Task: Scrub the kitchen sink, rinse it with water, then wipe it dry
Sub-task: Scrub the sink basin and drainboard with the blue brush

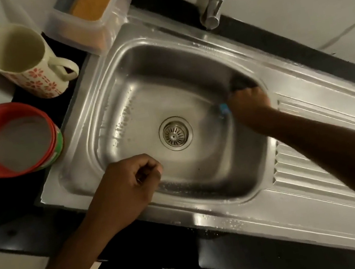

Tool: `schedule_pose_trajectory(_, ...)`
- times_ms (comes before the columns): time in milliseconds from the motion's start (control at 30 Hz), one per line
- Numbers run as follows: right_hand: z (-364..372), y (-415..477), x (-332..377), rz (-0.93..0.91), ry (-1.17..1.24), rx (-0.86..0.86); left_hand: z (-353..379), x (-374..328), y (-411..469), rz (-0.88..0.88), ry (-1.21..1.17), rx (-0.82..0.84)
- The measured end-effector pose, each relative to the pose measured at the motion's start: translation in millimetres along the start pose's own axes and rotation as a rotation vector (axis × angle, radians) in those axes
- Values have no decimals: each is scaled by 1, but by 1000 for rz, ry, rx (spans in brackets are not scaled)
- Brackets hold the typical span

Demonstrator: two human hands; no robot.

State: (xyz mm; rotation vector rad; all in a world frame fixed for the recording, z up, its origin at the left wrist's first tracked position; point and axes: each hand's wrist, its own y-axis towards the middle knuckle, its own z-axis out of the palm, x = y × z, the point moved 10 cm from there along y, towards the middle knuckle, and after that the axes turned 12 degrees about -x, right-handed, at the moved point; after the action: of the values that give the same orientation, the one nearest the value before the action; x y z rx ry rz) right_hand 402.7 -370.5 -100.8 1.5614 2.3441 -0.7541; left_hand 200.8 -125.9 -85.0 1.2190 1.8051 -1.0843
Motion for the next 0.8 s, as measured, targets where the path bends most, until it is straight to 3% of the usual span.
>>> schedule_pose_trajectory(133,-37,1,-46,81,-51,-72,10,-5,1,3,4,24)
schedule_pose_trajectory(400,22,4,18,7,54,112,8,-23,7,38,-9,-19)
schedule_pose_trajectory(667,-23,6,-31,36,-100,28,-5,-15,10,5,-41,-27)
schedule_pose_trajectory(800,0,8,-4,19,-28,94,-5,-10,9,3,-30,-17)
